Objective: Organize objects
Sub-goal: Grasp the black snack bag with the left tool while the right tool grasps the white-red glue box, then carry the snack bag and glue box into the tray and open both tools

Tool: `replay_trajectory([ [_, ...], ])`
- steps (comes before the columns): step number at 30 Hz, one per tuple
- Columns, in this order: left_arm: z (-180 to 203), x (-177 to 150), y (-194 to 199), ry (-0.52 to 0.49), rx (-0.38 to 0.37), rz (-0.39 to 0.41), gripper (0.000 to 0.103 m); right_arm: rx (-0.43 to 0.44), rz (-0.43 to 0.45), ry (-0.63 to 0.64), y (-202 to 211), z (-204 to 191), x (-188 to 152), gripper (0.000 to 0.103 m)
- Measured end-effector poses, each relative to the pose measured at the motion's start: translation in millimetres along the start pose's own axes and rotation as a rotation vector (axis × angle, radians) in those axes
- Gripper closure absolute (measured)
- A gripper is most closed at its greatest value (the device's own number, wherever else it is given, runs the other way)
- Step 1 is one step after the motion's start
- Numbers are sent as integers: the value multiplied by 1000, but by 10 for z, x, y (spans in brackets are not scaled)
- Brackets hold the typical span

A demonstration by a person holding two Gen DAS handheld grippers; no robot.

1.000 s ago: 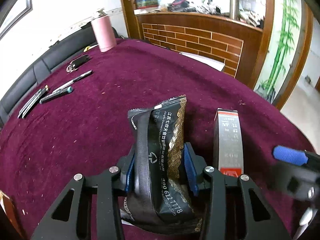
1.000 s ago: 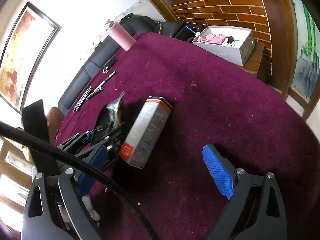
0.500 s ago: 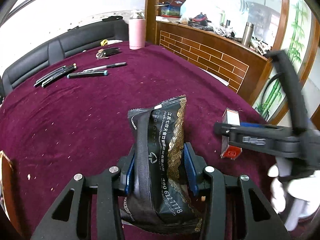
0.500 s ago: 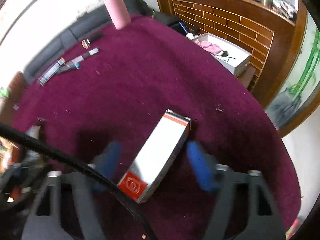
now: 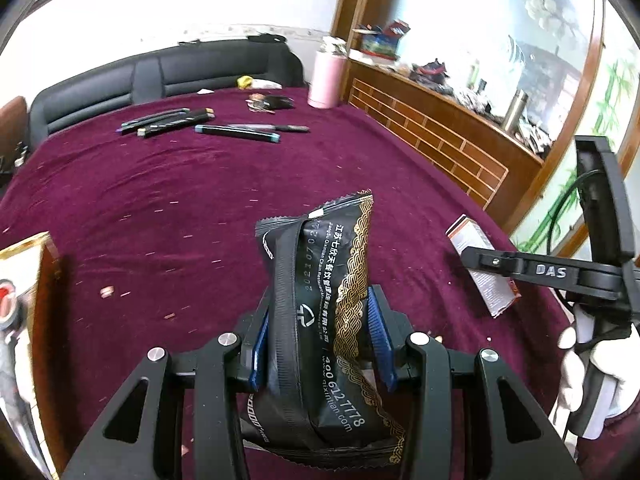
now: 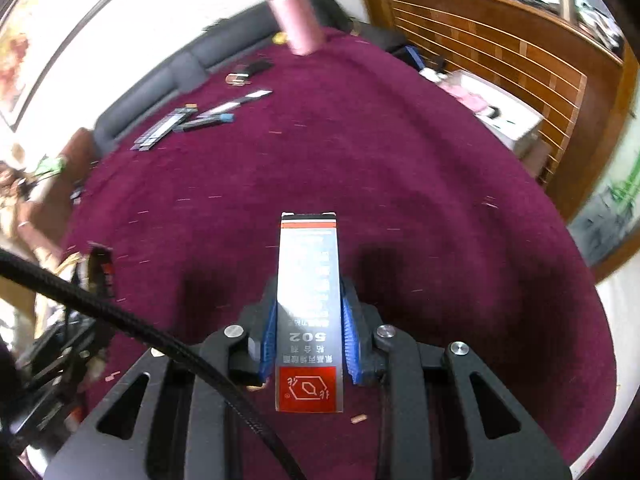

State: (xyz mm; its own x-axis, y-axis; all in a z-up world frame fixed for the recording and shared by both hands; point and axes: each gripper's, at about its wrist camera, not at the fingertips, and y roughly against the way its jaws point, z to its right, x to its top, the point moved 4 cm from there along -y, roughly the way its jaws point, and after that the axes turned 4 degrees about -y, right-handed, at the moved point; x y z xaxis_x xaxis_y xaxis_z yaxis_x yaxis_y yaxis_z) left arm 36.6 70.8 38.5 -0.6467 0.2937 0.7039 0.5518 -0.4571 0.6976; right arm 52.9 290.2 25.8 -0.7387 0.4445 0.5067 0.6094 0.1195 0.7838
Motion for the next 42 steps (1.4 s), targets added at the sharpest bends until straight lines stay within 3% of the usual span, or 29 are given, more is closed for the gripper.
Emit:
replay_trajectory([
  [6, -517, -191, 532, 104, 63, 53, 66, 174, -35, 121, 102, -834, -178, 78],
  [11, -1073, -454, 979, 206, 165, 88, 65, 319, -129, 254, 6, -1700, -482, 78],
  [19, -1827, -937, 1412, 353, 293, 97, 65, 447, -268, 430, -290, -2876, -990, 77],
  [24, -2129, -1203, 1556, 406, 335, 83, 65, 477, -360, 480, -508, -3305, -1345, 77],
  [32, -2374, -1549, 1561, 441, 350, 30, 65, 453, -446, 532, -738, -3508, -1710, 77],
  [42, -2391, -1654, 1584, 452, 314, 34, 64, 355, -417, 594, -823, -3593, -1869, 77],
])
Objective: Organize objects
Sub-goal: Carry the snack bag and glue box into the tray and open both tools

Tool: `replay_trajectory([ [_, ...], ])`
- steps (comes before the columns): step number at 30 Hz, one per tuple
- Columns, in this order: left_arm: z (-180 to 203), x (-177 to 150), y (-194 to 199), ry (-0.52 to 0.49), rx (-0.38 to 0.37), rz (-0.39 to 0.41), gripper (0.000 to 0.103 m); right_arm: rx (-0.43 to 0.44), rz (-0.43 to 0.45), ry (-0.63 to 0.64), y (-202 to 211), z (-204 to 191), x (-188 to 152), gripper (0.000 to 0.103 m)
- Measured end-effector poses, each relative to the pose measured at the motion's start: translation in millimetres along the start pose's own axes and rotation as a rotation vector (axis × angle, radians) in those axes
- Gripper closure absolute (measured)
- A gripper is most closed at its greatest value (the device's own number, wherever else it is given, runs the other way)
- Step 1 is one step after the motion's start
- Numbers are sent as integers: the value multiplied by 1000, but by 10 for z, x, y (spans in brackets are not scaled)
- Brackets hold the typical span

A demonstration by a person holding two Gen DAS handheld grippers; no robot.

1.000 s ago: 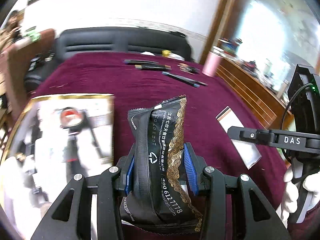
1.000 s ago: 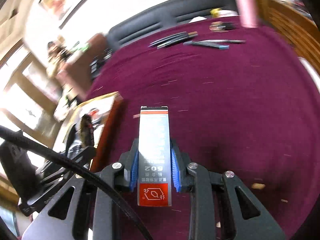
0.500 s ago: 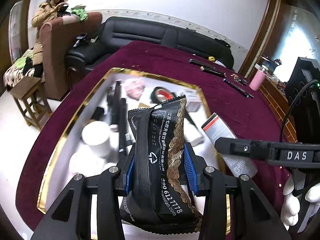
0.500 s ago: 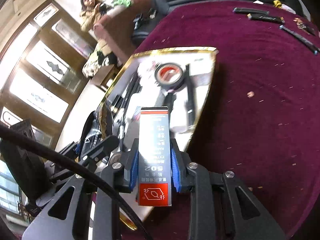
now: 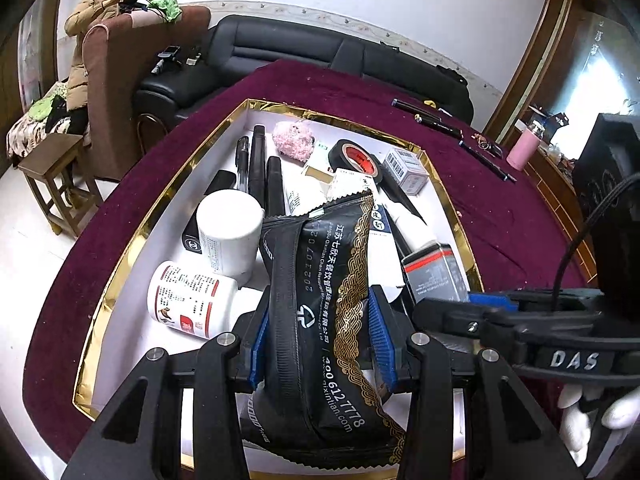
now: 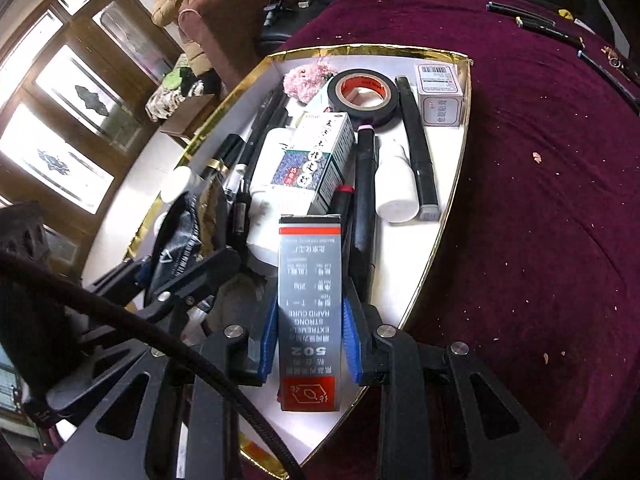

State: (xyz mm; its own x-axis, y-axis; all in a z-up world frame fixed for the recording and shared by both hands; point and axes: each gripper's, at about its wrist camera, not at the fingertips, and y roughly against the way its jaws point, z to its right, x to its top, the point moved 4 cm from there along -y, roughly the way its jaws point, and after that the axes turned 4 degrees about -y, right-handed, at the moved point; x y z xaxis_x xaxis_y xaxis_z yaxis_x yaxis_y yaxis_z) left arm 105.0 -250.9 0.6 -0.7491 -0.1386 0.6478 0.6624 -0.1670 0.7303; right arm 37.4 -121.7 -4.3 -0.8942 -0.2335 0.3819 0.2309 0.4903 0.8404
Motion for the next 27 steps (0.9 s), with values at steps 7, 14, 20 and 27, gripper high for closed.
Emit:
replay_trajectory([
  [7, -14, -13, -40, 12, 1, -14, 55, -84, 41, 53, 47, -45, 7, 73],
  [14, 64, 12, 22, -1, 24, 1, 46, -62, 161, 43, 334, 3, 59, 68],
  [20, 251, 82, 156, -63, 103, 59, 41, -107, 289, 5, 640, 199, 57, 58],
  [27, 449, 170, 297, -112, 244, 133, 32, -176, 371, -22, 855, 402, 42, 52],
])
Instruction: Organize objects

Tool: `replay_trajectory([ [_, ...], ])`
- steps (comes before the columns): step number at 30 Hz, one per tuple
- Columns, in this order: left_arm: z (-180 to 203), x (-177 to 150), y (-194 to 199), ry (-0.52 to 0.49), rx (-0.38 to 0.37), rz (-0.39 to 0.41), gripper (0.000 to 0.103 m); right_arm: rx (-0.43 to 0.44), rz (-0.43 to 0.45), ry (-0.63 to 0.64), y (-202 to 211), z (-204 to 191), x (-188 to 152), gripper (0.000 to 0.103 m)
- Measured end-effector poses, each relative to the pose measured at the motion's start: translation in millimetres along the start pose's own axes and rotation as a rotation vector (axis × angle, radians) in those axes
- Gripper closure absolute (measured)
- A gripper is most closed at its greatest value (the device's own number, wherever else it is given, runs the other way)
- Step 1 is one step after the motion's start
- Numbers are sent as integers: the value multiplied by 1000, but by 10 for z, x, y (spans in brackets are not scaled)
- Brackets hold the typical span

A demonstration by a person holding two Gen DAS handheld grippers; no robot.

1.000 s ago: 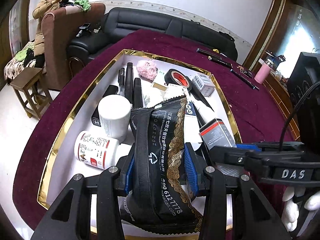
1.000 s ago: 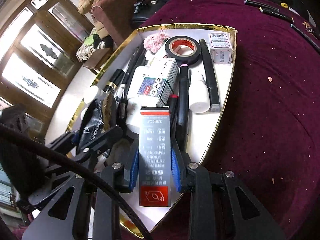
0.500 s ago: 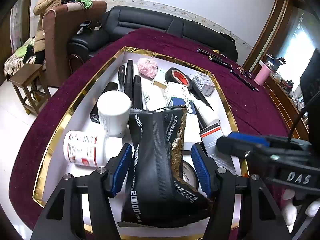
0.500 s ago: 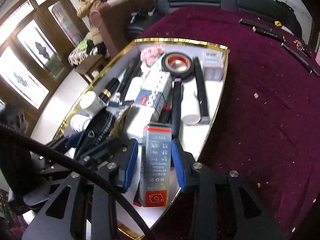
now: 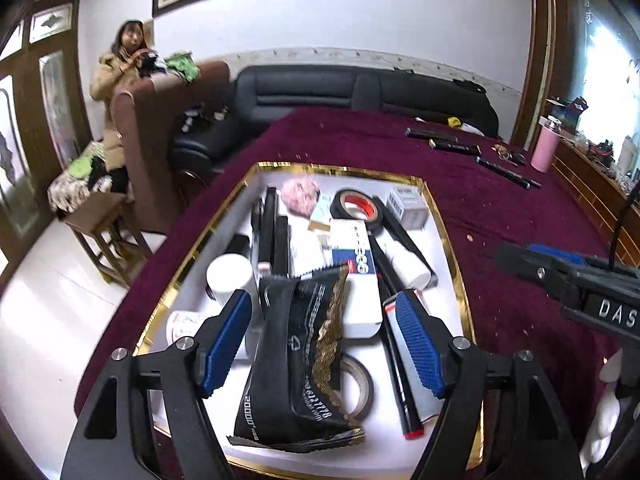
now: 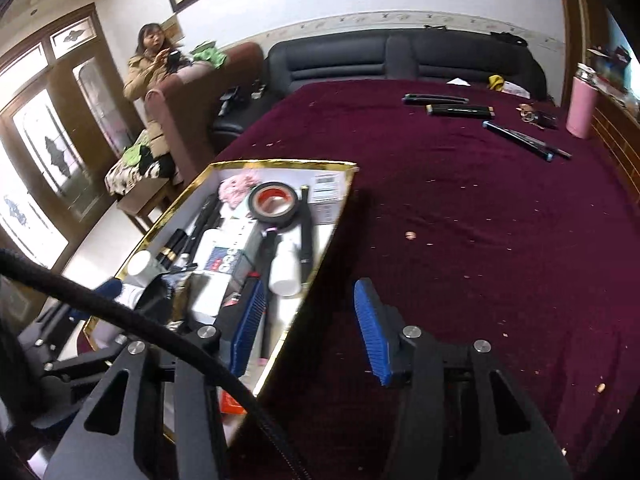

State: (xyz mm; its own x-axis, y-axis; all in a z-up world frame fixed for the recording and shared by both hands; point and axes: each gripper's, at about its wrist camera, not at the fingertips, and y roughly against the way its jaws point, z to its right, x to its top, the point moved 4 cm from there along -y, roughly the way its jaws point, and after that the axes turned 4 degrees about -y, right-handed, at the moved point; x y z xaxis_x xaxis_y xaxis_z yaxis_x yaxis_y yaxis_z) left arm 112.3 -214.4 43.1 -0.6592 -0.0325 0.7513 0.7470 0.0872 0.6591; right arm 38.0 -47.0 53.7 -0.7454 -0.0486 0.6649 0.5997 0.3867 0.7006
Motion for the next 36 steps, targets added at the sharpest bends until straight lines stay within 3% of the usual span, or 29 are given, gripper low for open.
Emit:
replay_trajectory([
  [5, 65, 84, 93, 15, 14, 37, 14, -1, 14, -27, 48, 160, -9, 51],
  [7, 74, 119, 130, 26, 29, 45, 14, -8, 23, -29, 59, 203, -16, 51],
  [11, 72, 211, 248, 22, 128, 98, 14, -19, 38, -23, 108, 276, -45, 51],
  [16, -7, 376, 538, 71, 135, 218, 14, -78, 87, 16, 164, 315, -66, 51],
  [20, -126, 521, 708, 136, 158, 255, 1, -147, 156, 74, 256, 297, -77, 50],
  [23, -191, 537, 713, 195, 99, 248, 1, -170, 185, 113, 304, 266, -88, 44],
  [28, -174, 469, 601, 154, 216, 221, 1, -189, 192, 151, 322, 232, -112, 44],
  [36, -116, 369, 538, 140, 234, 201, 1, -195, 177, 201, 298, 92, -181, 43],
])
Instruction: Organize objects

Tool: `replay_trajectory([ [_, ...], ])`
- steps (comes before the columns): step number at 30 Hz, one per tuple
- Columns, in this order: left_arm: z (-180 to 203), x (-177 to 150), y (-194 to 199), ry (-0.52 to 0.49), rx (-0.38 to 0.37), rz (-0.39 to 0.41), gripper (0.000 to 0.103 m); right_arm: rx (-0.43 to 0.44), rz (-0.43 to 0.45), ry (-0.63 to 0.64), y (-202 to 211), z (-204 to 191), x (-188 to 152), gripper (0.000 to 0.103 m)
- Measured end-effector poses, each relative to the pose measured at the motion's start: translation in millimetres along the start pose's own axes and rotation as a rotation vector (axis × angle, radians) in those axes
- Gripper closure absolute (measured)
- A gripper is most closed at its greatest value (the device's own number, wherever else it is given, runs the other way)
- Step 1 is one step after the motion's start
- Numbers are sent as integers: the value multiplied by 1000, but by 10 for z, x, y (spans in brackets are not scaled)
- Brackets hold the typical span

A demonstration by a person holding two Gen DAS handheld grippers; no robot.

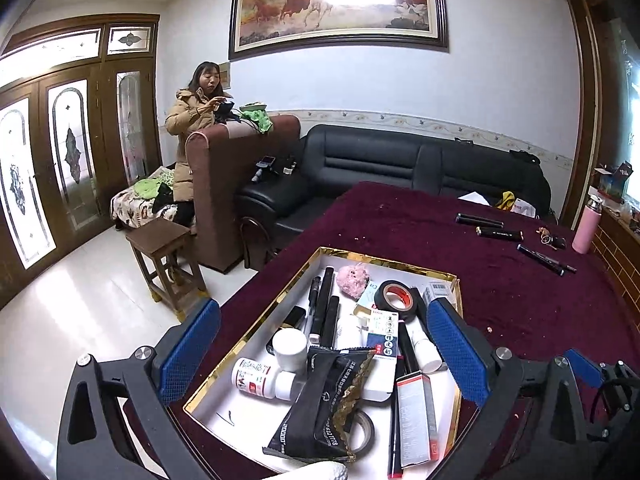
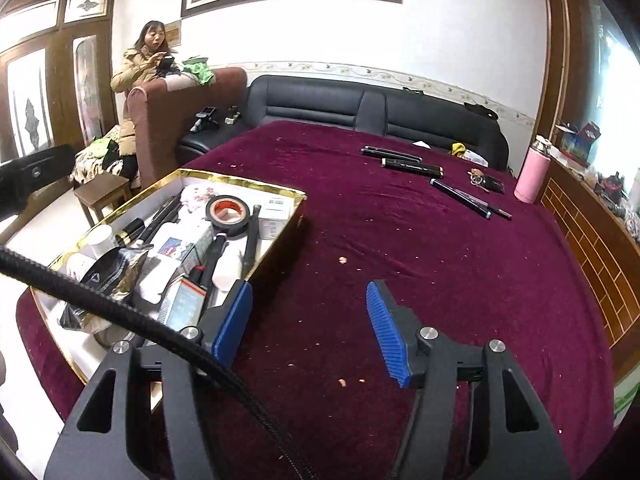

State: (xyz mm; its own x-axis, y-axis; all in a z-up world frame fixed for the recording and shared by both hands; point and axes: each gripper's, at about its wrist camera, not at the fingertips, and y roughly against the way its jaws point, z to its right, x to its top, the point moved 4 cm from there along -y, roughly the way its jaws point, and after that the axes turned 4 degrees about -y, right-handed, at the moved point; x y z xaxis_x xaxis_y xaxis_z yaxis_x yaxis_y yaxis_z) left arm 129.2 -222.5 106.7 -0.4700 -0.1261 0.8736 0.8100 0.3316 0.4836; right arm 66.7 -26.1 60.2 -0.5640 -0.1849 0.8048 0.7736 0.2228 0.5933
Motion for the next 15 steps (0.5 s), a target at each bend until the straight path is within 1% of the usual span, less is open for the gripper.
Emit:
replay_trajectory([
  [2, 8, -14, 7, -10, 17, 5, 1, 4, -4, 17, 1, -59, -15, 42],
  [8, 12, -61, 2, -9, 14, -15, 1, 19, -23, 53, -9, -200, -63, 42],
  [15, 31, -93, -16, -9, 13, -34, 1, 25, -41, 70, -21, -260, -115, 42],
])
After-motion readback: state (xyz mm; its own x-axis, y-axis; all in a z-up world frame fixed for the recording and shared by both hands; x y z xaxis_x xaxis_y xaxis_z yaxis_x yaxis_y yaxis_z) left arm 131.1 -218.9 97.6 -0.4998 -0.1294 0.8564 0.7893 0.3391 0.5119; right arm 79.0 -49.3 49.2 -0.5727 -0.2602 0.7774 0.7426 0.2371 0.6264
